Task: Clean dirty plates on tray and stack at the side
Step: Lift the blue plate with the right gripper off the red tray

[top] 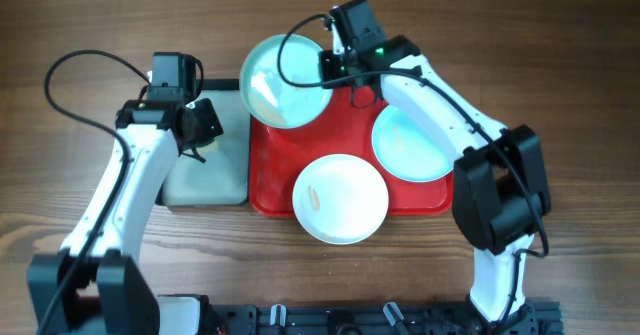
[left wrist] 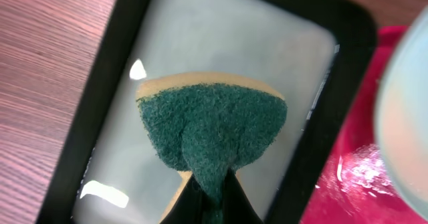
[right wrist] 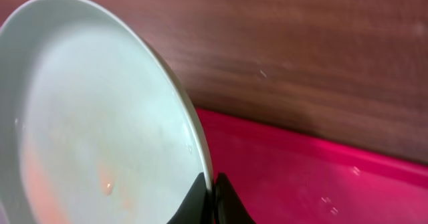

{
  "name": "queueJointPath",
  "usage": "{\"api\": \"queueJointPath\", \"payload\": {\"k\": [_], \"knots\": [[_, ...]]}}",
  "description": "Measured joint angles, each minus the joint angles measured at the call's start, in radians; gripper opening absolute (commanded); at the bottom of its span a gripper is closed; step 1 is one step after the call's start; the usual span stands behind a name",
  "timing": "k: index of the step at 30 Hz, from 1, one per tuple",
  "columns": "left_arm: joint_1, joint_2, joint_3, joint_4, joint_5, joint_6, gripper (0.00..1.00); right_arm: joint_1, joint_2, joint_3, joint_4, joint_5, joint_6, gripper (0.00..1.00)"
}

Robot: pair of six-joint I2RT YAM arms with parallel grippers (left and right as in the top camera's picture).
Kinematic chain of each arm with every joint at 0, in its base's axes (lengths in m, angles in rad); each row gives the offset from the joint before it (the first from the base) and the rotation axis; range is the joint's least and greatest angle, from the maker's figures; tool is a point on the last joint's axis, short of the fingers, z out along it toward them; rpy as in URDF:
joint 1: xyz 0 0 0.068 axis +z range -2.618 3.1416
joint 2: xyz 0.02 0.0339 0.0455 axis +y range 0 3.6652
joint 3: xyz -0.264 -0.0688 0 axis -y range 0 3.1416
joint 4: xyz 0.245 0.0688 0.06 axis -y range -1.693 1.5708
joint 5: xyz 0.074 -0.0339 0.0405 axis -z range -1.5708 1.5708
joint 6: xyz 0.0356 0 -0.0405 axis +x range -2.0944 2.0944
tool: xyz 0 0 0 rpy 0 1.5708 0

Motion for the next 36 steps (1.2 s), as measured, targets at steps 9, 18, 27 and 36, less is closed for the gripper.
{"api": "queueJointPath", "payload": {"k": [9, 18, 27, 36], "knots": [[0.0, -0.072, 0.0, -0.084, 0.0, 0.0, 0.04, 0.203, -0.013, 0.002, 0.143, 0.194, -0.013, 0.04], [0.0, -0.072, -0.018, -0.109, 0.0, -0.005, 0.04, 0.343, -0.014, 0.002, 0.308, 0.393, -0.312, 0.04], [0.0, -0.072, -0.032, -0.109, 0.0, -0.005, 0.04, 0.356, -0.014, 0.002, 0.447, 0.435, -0.736, 0.04], [0.008, -0.072, -0.034, -0.109, 0.0, -0.005, 0.04, 0.354, -0.014, 0.002, 0.558, 0.47, -1.056, 0.04]]}}
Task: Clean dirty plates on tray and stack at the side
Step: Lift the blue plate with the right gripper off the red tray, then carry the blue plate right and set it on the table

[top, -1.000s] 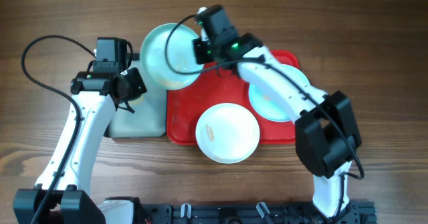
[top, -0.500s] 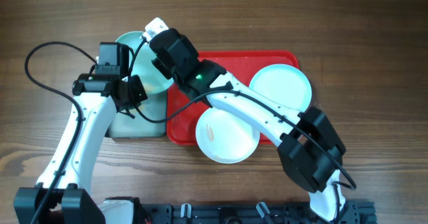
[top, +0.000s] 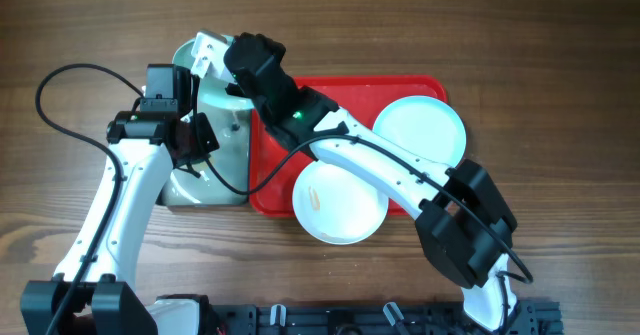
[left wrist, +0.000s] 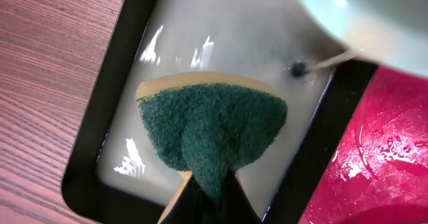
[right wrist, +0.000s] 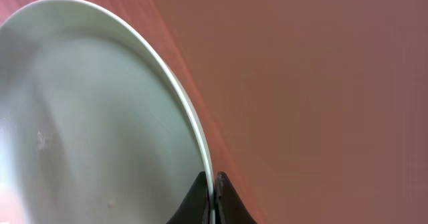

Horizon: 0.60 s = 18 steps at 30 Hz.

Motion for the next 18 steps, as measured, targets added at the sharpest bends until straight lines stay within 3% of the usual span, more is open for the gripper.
{"api": "queueJointPath", "payload": {"k": [8, 18], "knots": [[0.002, 0.0, -0.007, -0.003, 0.0, 0.0, 0.04, -0.002, 0.0, 0.001, 0.035, 0.031, -0.113, 0.04], [0.004, 0.0, -0.01, -0.004, 0.0, 0.0, 0.04, -0.002, -0.001, 0.003, 0.039, 0.047, -0.146, 0.04]]}}
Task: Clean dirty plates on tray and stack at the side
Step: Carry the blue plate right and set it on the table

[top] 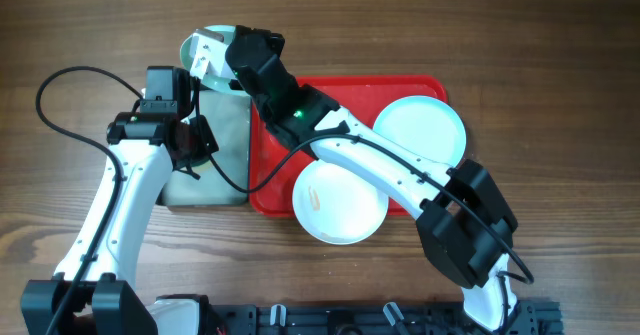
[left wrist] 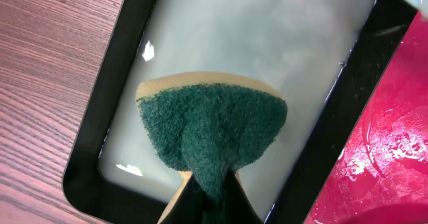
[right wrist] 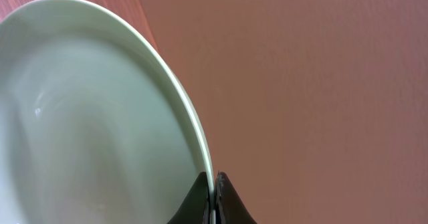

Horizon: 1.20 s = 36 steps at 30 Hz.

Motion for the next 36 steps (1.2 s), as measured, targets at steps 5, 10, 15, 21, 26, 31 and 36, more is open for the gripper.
{"api": "queueJointPath", "payload": {"k": [5, 10, 15, 21, 26, 31, 36], "knots": [[0.0, 0.0, 0.0, 0.0, 0.0, 0.0, 0.04, 0.0, -0.002, 0.002, -0.007, 0.0, 0.001, 0.04], [0.0, 0.0, 0.0, -0.004, 0.0, 0.0, 0.04, 0.001, -0.002, 0.002, -0.011, 0.004, 0.0, 0.04], [0.0, 0.0, 0.0, -0.004, 0.0, 0.0, 0.04, 0.005, -0.002, 0.002, -0.022, 0.029, 0.013, 0.04], [0.002, 0.0, 0.0, 0.001, 0.0, 0.0, 0.04, 0.013, -0.002, 0.002, -0.074, 0.018, 0.142, 0.04], [0.001, 0.0, 0.0, 0.004, 0.0, 0.0, 0.04, 0.024, -0.002, 0.002, -0.148, -0.019, 0.359, 0.04], [-0.002, 0.0, 0.0, 0.004, 0.0, 0.0, 0.04, 0.013, -0.002, 0.002, -0.251, -0.138, 0.639, 0.04], [-0.003, 0.0, 0.0, 0.004, 0.0, 0.0, 0.04, -0.053, -0.002, 0.002, -0.321, -0.339, 0.881, 0.04]]}}
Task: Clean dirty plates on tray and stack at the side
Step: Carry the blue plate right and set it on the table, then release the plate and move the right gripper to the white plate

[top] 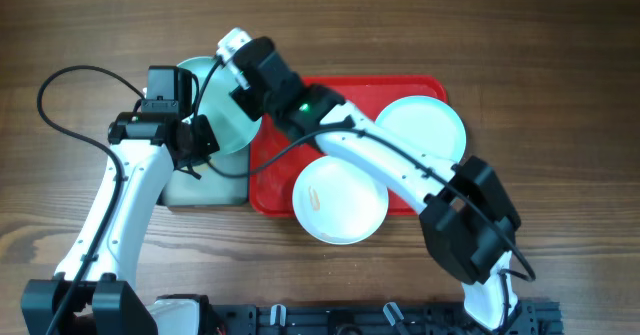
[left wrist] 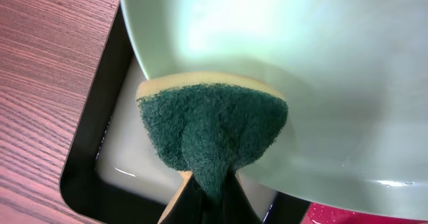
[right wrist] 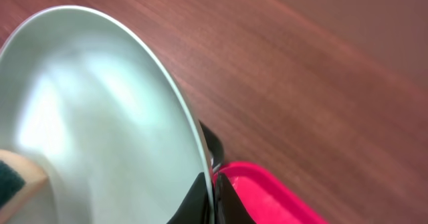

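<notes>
My right gripper [top: 247, 97] is shut on the rim of a pale green plate [top: 222, 115], held tilted over the black wash basin [top: 205, 187]. In the right wrist view the plate [right wrist: 100, 117] fills the left and the fingers [right wrist: 212, 184] pinch its edge. My left gripper [left wrist: 212, 200] is shut on a green and yellow sponge [left wrist: 212, 127], which presses against the plate's face [left wrist: 307, 70]. On the red tray [top: 275, 160] a white plate with an orange smear [top: 340, 198] lies at the front and a pale blue plate [top: 425, 125] at the right.
The basin [left wrist: 110, 164] holds cloudy water and sits against the tray's left side. My right arm [top: 370, 155] stretches across the tray from the right. Cables loop over the bare wooden table [top: 560, 55] at left and behind.
The right gripper has brought the green plate from the basin's far end down over the basin. Its face now meets the sponge. The left gripper has hardly moved.
The right gripper first held the green plate over the tray's far left corner while the left held the sponge over the basin. Then the plate was tipped above the basin with liquid running off it. Then it stood at the basin's far end, and now rests against the sponge.
</notes>
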{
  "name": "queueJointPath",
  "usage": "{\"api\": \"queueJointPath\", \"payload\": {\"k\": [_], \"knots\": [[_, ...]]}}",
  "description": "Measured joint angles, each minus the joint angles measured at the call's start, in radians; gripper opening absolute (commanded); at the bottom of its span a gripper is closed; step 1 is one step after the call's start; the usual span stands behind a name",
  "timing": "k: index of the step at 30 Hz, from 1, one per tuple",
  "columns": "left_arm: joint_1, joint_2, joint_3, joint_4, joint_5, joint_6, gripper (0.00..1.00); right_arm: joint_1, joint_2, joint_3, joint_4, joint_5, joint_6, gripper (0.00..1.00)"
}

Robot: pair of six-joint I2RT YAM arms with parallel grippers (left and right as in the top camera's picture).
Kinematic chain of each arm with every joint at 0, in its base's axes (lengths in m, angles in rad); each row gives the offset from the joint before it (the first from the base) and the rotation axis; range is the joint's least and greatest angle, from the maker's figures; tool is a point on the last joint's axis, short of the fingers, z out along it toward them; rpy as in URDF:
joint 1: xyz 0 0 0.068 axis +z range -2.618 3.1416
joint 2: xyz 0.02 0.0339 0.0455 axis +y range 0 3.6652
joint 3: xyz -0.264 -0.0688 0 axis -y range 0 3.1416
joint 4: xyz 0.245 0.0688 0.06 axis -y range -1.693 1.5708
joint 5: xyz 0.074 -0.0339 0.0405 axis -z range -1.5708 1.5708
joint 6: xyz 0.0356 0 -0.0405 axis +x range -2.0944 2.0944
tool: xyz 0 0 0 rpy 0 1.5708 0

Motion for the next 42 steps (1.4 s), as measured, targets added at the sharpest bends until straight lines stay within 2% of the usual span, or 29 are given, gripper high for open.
{"api": "queueJointPath", "payload": {"k": [6, 10, 14, 22, 26, 32, 36, 42], "knots": [[-0.001, 0.0, 0.0, 0.009, 0.005, 0.0, 0.04, -0.133, -0.022, 0.0, -0.085, -0.185, 0.128, 0.04], [-0.001, 0.0, 0.0, 0.017, 0.01, 0.0, 0.04, -0.271, -0.108, 0.0, -0.195, -0.286, 0.222, 0.04], [-0.001, 0.0, 0.0, 0.038, 0.035, 0.0, 0.04, -0.427, -0.174, 0.002, -0.288, -0.38, 0.254, 0.04], [-0.001, 0.0, 0.0, 0.061, 0.061, 0.0, 0.04, -0.769, -0.178, 0.003, -0.489, -0.478, 0.269, 0.04], [-0.001, 0.0, 0.0, 0.065, 0.061, 0.0, 0.04, -0.938, -0.178, 0.003, -0.536, -0.449, 0.27, 0.04], [-0.001, 0.0, 0.0, 0.064, 0.068, 0.0, 0.04, -1.089, -0.178, -0.039, -0.549, -0.254, 0.27, 0.04], [-0.001, 0.0, 0.0, 0.064, 0.068, 0.0, 0.04, -1.117, -0.178, -0.138, -0.491, -0.15, 0.285, 0.04], [-0.001, 0.0, 0.0, 0.064, 0.068, 0.0, 0.04, -1.123, -0.178, -0.264, -0.366, -0.091, 0.311, 0.04]]}}
